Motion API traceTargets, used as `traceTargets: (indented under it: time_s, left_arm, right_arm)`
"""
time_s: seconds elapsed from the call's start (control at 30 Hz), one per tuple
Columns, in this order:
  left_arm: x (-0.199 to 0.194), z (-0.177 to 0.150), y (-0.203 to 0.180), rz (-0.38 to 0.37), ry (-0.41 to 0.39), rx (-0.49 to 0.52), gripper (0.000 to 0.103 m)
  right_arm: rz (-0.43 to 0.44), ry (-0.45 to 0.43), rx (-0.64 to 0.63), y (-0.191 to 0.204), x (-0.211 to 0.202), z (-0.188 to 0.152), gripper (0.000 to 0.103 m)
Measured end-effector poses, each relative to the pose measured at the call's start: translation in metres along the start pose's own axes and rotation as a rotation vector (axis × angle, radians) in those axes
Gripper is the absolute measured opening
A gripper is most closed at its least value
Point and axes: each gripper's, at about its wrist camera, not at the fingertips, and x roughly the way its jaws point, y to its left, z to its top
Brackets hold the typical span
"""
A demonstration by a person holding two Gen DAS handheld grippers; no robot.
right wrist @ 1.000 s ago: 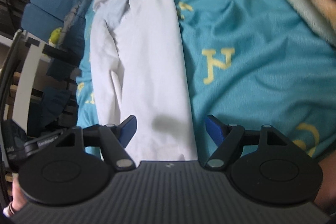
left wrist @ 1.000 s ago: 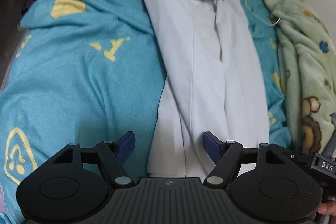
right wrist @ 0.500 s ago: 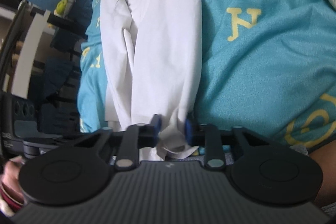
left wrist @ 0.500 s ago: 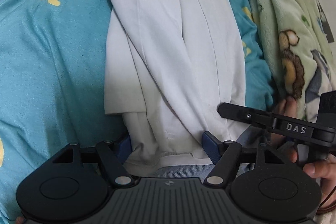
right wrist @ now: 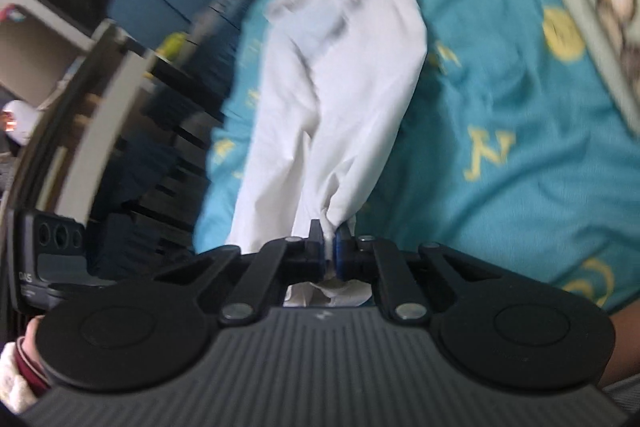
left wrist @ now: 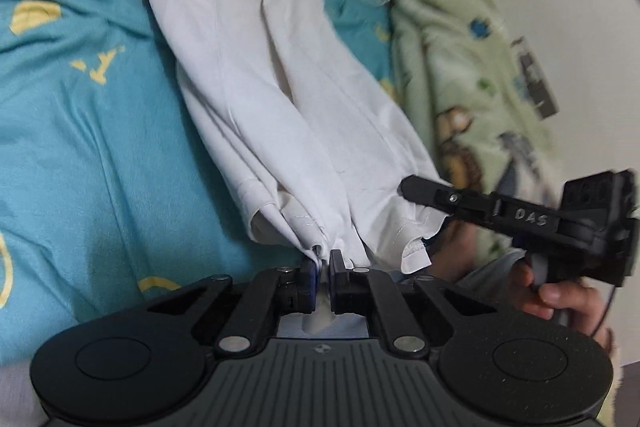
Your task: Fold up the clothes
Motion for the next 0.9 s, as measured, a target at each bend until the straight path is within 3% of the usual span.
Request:
traceTargets:
  time_s: [0.17, 0.37, 0.63, 0.73, 0.9]
  left_arm:
    - [-0.071, -0.002, -0.033, -0.045, -0.143, 0.026, 0.006]
    - [-0.104, -0.035, -0.075, -0.075, -0.193, 0.083, 0.006]
    - [-0.117, -0.102, -0.086, -0.102, -0.193, 0.117, 0.006]
    - [-0.114, -0.106, -0.084, -0.095, -0.200, 0.110, 0.006]
    - [-0.111, -0.085, -0.082, -0.084, -0.236, 0.104, 0.006]
  right_arm:
    - [0.064, -0.073, -0.019, 0.012, -0.043, 0.001, 0.008]
    - [0.115, -0.114, -0.040, 0.022, -0.084, -0.025, 0.008]
    - [0.152, -0.132, -0.023, 0.016, -0.120, -0.077, 0.008]
    - [0.154, -0.133, -0.010, 0.013, -0.121, -0.079, 0.008]
    - [0.152, -0.140, 0.001, 0.015, -0.112, -0.063, 0.008]
